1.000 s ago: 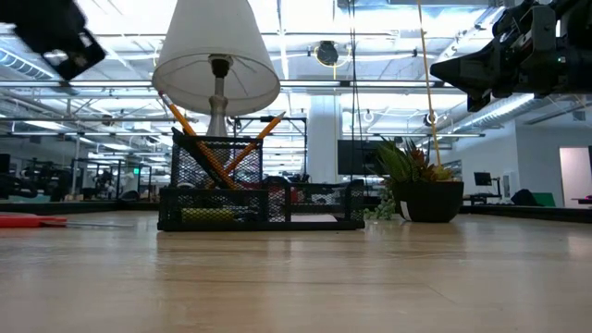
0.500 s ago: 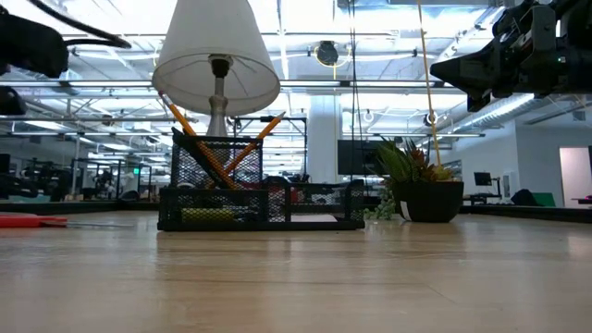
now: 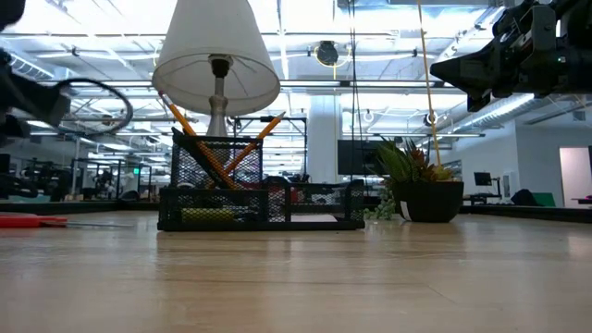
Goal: Pick and place office supplies into organizer
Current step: Put the orange scissor into the black desk organizer
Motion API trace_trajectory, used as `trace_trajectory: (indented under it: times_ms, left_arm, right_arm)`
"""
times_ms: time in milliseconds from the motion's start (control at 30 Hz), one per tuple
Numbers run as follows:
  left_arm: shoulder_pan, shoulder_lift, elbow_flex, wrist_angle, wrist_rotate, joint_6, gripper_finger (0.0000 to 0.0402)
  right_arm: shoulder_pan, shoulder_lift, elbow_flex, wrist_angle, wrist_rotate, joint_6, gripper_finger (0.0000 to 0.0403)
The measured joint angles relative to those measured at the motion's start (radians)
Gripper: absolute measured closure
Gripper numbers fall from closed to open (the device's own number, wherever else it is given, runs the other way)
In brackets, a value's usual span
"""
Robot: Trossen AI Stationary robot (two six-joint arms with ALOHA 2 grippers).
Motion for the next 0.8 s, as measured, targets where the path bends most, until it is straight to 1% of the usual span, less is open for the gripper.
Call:
trace_trajectory:
  times_ms: [100, 200, 267, 333, 433, 600, 667, 800]
  left_arm:
    - [0.000, 0.039, 0.000, -0.007, -0.005, 0.001, 0.0216]
    - [0.005, 0.070, -0.002, -0.019, -0.030, 0.012, 0.0216]
    - [0.023, 0.082, -0.012, -0.018, -0.016, 0.034, 0.0215]
    - [0.045, 0.083, -0.024, -0.014, 0.006, 0.058, 0.0215]
    - [0.063, 0.073, -0.054, 0.000, 0.008, 0.068, 0.0215]
    - [0.091, 0.061, -0.099, 0.085, 0.037, 0.129, 0.0215]
    - [0.095, 0.061, -0.101, 0.108, 0.052, 0.155, 0.0215]
    - [0.094, 0.059, -0.090, 0.121, 0.051, 0.196, 0.0220]
  right_arm:
    - [0.000, 0.000, 0.000, 0.000, 0.000, 0.000, 0.0403]
    - [0.000, 0.000, 0.000, 0.000, 0.000, 0.000, 0.0403]
    - [0.000, 0.000, 0.000, 0.000, 0.000, 0.000, 0.0403]
    - [0.000, 0.000, 0.000, 0.000, 0.000, 0.000, 0.0403]
    - [0.000, 0.000, 0.000, 0.000, 0.000, 0.000, 0.0403]
    - [0.000, 0.000, 0.000, 0.000, 0.000, 0.000, 0.0403]
    - [0.000, 0.000, 0.000, 0.001, 0.000, 0.000, 0.0403]
    - [0.000, 0.000, 0.000, 0.001, 0.000, 0.000, 0.0403]
